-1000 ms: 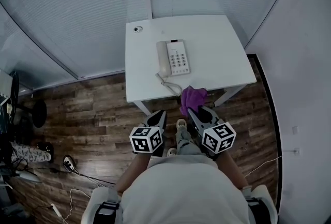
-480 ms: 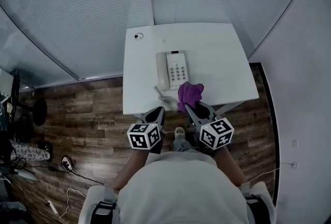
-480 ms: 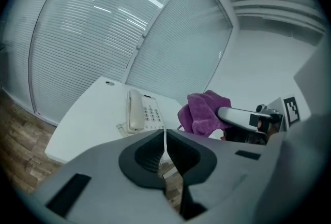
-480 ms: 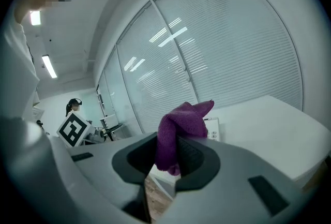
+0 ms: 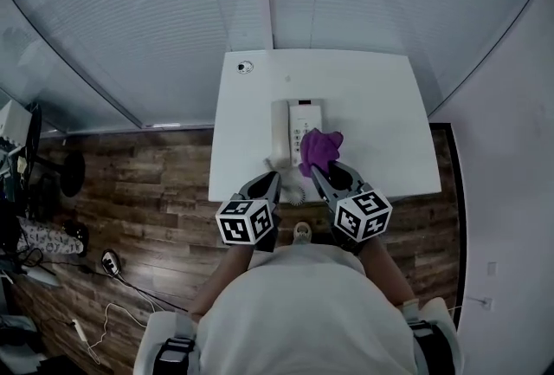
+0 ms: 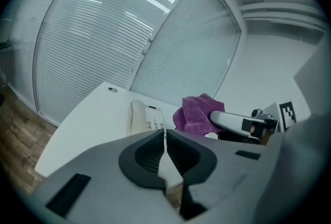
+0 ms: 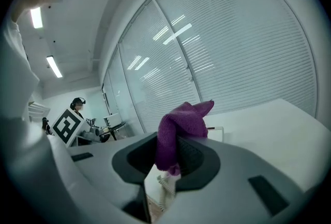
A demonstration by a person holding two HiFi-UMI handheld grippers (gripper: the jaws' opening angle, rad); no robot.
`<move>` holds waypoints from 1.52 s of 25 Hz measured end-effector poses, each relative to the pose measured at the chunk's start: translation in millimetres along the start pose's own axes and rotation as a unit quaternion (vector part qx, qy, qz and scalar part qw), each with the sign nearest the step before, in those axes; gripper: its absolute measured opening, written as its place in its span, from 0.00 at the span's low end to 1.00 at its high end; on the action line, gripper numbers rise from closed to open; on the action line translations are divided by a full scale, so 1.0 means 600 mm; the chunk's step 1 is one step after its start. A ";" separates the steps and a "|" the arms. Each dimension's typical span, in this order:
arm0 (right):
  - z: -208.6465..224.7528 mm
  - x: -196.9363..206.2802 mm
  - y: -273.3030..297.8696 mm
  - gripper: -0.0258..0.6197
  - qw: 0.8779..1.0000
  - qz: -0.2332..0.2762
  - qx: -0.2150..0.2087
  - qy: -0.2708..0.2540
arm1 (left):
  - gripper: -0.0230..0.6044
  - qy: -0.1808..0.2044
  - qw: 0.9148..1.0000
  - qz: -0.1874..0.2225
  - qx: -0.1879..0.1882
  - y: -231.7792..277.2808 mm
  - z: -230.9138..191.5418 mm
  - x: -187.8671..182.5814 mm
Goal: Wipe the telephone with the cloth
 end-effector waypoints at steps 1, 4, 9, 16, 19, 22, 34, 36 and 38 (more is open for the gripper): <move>0.005 -0.003 0.009 0.19 1.000 -0.001 -0.005 -0.002 | 0.09 -0.002 1.000 0.003 -0.005 0.004 -0.003 -0.003; 0.017 -0.014 0.037 0.19 1.000 -0.004 -0.018 -0.010 | 0.09 -0.010 1.000 0.010 -0.018 0.013 -0.014 -0.012; 0.035 -0.032 0.087 0.19 0.999 -0.009 -0.042 -0.023 | 0.09 -0.026 0.998 0.021 -0.045 0.027 -0.040 -0.023; 0.062 -0.052 0.154 0.19 0.996 -0.019 -0.073 -0.038 | 0.09 -0.042 0.995 0.037 -0.078 0.045 -0.071 -0.037; 0.075 -0.058 0.183 0.19 0.995 -0.026 -0.088 -0.046 | 0.09 -0.050 0.994 0.041 -0.094 0.051 -0.082 -0.036; 0.088 -0.061 0.207 0.19 0.993 -0.033 -0.098 -0.057 | 0.09 -0.056 0.992 0.043 -0.106 0.057 -0.089 -0.034; 0.142 -0.036 0.305 0.19 0.988 -0.074 -0.117 -0.070 | 0.09 -0.067 0.987 0.040 -0.141 0.061 -0.099 -0.024; 0.143 -0.030 0.318 0.19 0.987 -0.079 -0.119 -0.070 | 0.09 -0.070 0.986 0.038 -0.148 0.053 -0.102 -0.023; 0.145 -0.024 0.330 0.19 0.987 -0.084 -0.118 -0.071 | 0.09 -0.073 0.984 0.038 -0.157 0.046 -0.109 -0.022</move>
Point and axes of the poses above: the fingertips, and each gripper's own axes: y forward along the fingers, z to its right, x out of its underside, the point moved 3 cm from there along -y, backward along the fingers, and after that the axes turned 6 degrees about z, right-handed, at the moved point
